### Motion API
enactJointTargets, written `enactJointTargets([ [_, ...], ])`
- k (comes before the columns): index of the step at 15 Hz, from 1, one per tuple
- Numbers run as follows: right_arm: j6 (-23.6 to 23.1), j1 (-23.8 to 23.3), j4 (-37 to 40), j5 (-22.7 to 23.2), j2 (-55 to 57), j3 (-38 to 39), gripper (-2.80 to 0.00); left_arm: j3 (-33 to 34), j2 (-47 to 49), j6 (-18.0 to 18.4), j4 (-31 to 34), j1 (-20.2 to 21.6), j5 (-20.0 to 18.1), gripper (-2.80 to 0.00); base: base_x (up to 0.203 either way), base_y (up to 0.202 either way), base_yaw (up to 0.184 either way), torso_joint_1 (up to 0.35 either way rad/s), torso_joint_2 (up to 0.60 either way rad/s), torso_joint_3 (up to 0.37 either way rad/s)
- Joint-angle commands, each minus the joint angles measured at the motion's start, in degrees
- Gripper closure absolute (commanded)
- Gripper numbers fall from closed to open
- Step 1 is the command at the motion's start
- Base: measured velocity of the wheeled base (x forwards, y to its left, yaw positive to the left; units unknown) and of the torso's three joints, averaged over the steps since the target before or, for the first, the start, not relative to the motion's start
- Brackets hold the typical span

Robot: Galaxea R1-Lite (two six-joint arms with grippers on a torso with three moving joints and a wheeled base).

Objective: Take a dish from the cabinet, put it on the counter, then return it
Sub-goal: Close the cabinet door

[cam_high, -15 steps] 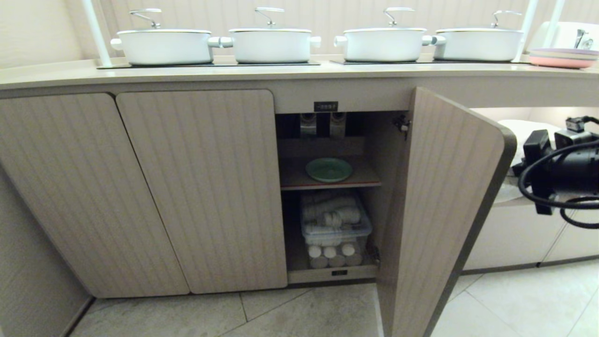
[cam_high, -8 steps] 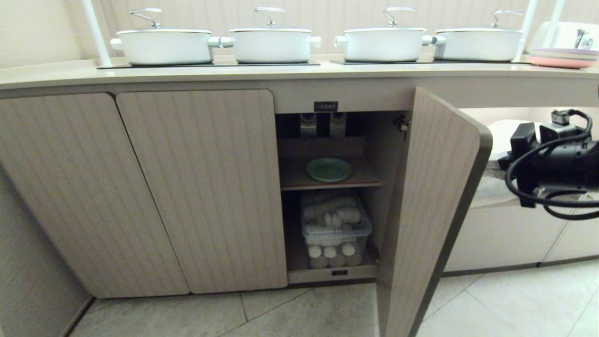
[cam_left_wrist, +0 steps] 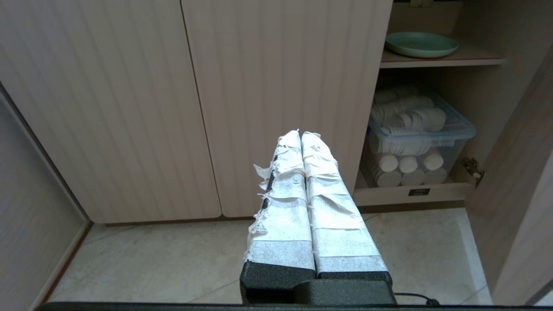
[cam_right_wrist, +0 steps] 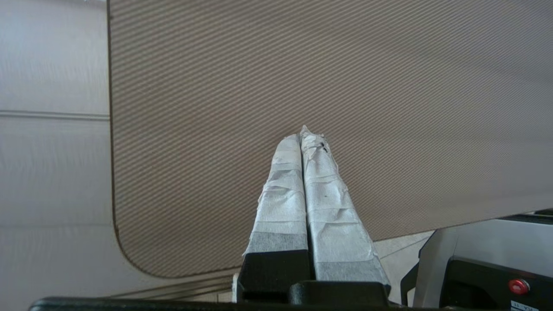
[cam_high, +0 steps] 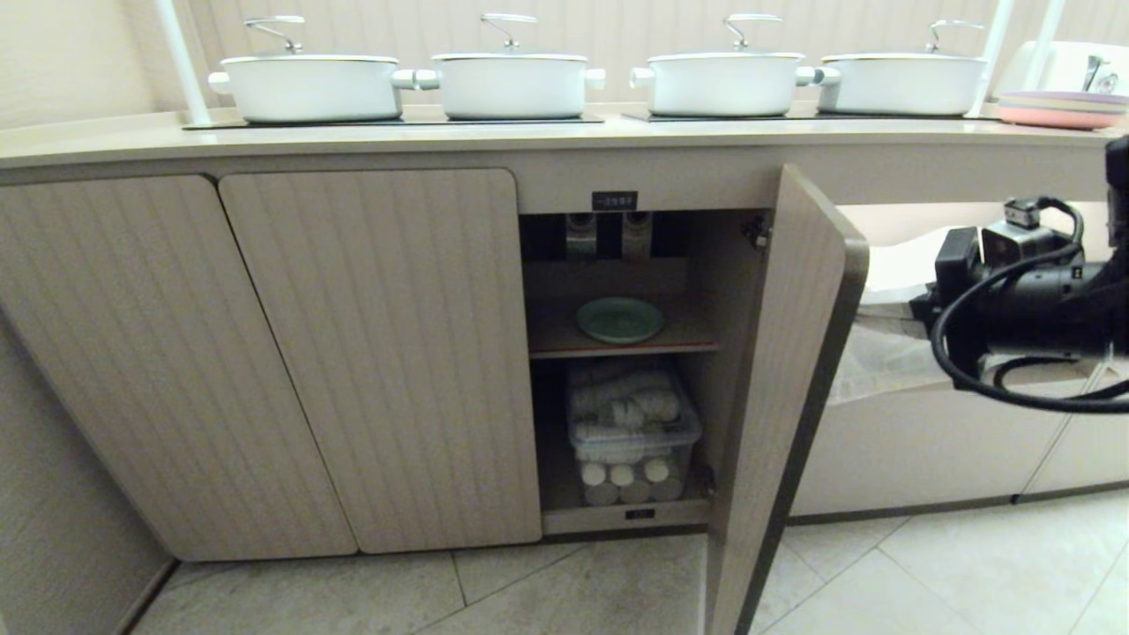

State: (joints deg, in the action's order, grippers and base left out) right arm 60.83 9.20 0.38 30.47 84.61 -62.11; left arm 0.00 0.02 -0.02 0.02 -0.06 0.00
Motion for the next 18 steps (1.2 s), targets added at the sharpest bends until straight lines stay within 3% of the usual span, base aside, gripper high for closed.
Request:
enactJointTargets([
  [1, 0.3, 1.2, 0.0, 0.0, -0.2, -0.1, 0.00, 0.0, 0.0, 0.0, 0.0, 0.1, 0.0, 0.00, 0.000, 0.000, 0.000, 0.000, 0.00, 0.000],
  [5, 0.4, 3.6, 0.1, -1.2, 0.2, -1.7, 0.00, 0.0, 0.0, 0.0, 0.0, 0.1, 0.0, 0.00, 0.000, 0.000, 0.000, 0.000, 0.00, 0.000],
  [18, 0.2, 11.6, -0.9, -12.8, 4.3, -5.4, 0.00, 0.0, 0.0, 0.0, 0.0, 0.1, 0.0, 0.00, 0.000, 0.000, 0.000, 0.000, 0.00, 0.000],
])
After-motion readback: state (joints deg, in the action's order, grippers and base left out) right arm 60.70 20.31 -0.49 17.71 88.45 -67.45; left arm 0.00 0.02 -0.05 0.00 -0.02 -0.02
